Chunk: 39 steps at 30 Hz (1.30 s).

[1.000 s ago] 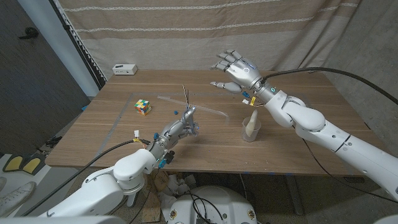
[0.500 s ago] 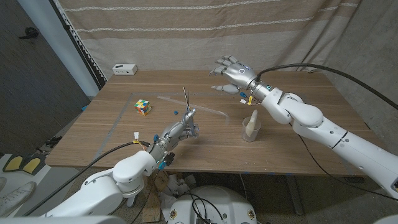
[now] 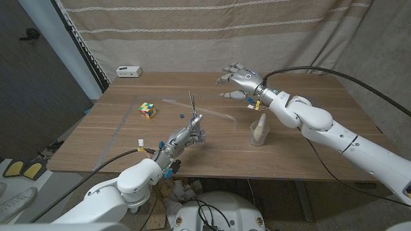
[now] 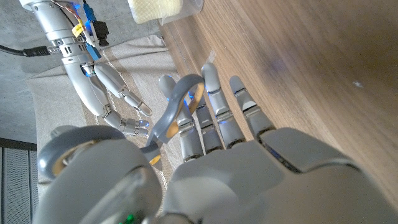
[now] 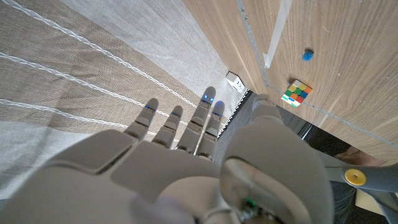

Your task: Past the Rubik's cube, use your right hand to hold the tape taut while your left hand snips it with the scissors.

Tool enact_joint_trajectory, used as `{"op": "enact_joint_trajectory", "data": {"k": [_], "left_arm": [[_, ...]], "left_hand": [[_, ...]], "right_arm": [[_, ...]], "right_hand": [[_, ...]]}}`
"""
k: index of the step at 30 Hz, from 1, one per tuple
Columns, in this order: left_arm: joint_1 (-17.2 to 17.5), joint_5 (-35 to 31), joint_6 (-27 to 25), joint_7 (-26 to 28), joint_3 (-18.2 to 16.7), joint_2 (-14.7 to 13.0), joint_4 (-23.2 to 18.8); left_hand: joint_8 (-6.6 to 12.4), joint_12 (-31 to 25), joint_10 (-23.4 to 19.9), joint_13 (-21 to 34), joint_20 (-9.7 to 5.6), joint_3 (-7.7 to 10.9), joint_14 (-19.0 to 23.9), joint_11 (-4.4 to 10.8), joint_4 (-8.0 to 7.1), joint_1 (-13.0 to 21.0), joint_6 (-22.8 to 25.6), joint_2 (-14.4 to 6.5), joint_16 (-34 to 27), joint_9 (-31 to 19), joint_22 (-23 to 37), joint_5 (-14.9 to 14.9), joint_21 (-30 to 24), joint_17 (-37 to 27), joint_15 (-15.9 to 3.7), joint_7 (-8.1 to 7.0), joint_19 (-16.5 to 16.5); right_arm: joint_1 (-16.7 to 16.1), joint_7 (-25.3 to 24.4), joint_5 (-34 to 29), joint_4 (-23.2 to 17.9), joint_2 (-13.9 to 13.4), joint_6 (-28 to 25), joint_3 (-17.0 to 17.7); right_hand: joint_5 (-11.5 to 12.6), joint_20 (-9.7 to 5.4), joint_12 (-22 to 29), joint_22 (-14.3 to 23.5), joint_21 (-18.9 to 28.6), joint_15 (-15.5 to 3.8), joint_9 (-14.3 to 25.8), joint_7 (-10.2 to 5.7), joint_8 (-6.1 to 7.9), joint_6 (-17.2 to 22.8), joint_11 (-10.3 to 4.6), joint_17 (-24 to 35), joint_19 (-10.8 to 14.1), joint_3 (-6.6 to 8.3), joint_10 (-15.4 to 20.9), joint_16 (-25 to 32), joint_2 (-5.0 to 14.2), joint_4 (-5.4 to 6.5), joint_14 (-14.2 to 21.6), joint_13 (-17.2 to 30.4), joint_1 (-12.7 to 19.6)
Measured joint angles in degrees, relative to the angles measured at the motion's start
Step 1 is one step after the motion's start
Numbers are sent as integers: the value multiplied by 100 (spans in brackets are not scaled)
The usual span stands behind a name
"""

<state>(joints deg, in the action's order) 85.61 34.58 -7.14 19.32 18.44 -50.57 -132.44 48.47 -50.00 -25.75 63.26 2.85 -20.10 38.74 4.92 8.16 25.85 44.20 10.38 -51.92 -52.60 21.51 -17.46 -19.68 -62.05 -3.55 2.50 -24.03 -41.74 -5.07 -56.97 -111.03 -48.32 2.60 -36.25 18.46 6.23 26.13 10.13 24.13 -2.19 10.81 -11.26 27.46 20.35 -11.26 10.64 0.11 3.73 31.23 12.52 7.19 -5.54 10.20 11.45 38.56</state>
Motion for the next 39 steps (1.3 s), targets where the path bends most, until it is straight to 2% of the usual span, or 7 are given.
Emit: {"op": "enact_joint_trajectory", "data": {"k": [2, 8, 14, 19, 23, 30, 39], "left_arm": [[14, -119, 73, 122, 4, 7, -1], [42, -163, 123, 150, 9, 23, -8], [103, -188, 138, 182, 10, 41, -45], [118, -191, 139, 181, 18, 65, -58], [107, -191, 139, 167, 27, 75, -58], [71, -168, 139, 119, 32, 83, -30], [19, -107, 144, 26, 33, 84, 40]], "left_hand": [[-19, 0, 0, 0, 0, 0, 0, 0, 0, 6, 0, 6, 0, 8, 0, 0, 0, 26, 0, 0, 0], [-19, 0, 0, 0, 0, 0, -2, 0, 0, 6, 0, 6, 0, -9, 0, 0, 21, 53, -1, 0, 0], [-19, 0, 0, 0, 0, 1, -2, 0, -1, 8, -54, 7, 0, -71, 1, -20, 23, 60, -2, -54, 0], [-19, 0, 1, 0, 0, 1, -3, 0, 0, 60, -54, -2, 0, -58, 1, -38, 23, 95, -2, -54, 0], [-17, 0, 1, 0, -12, 1, -3, 0, -1, 60, -54, -2, 0, -44, 1, -38, 23, 105, -2, -54, -12], [-16, 0, 0, 0, -31, 1, -3, 0, -1, 83, -54, -26, 0, -62, 1, -87, 62, 105, -2, -54, -31], [-14, 0, 1, 0, -31, 1, -3, 0, -1, 120, -54, -2, 0, -111, 2, -87, 84, 152, -2, -54, -31]], "right_arm": [[25, 46, 1, 40, 12, 6, -67], [61, 134, -5, 80, 27, 12, -132], [91, 286, -33, 132, 44, 16, -184], [114, 374, -111, 181, 55, 33, -233], [155, 436, -158, 242, 67, 39, -292], [221, 600, -239, 334, 90, 44, -384], [319, 834, -332, 453, 135, 17, -519]], "right_hand": [[20, 0, 0, 0, -5, 14, 0, 0, -23, 0, 23, 8, 0, 10, 23, 0, 35, -56, 14, 0, 38], [41, 0, 0, 0, -63, 14, 0, -65, -44, -60, 64, 18, 0, 33, 64, 0, 42, -79, 14, 0, 119], [62, 22, 0, 0, -90, -5, 0, -139, -88, 58, 204, 17, 21, 15, 125, 22, 82, -109, 38, 1, 218], [105, -61, 0, 0, -174, 2, -1, -132, -88, 424, -54, 18, 168, 0, 468, 27, 81, -158, 149, -51, 371], [127, -71, 0, 1, -217, -25, -1, -134, -162, 423, -37, 17, 177, -23, 654, 63, 52, -181, 223, -54, 400], [127, -65, 0, 1, -316, 1, -1, -134, -251, 423, -82, 17, 171, -24, 696, 63, 82, -181, 182, -17, 431], [127, -18, -50, 15, -424, 4, -2, -124, -377, 367, -37, 44, 123, -98, 503, 17, 119, -108, 103, 92, 467]]}}
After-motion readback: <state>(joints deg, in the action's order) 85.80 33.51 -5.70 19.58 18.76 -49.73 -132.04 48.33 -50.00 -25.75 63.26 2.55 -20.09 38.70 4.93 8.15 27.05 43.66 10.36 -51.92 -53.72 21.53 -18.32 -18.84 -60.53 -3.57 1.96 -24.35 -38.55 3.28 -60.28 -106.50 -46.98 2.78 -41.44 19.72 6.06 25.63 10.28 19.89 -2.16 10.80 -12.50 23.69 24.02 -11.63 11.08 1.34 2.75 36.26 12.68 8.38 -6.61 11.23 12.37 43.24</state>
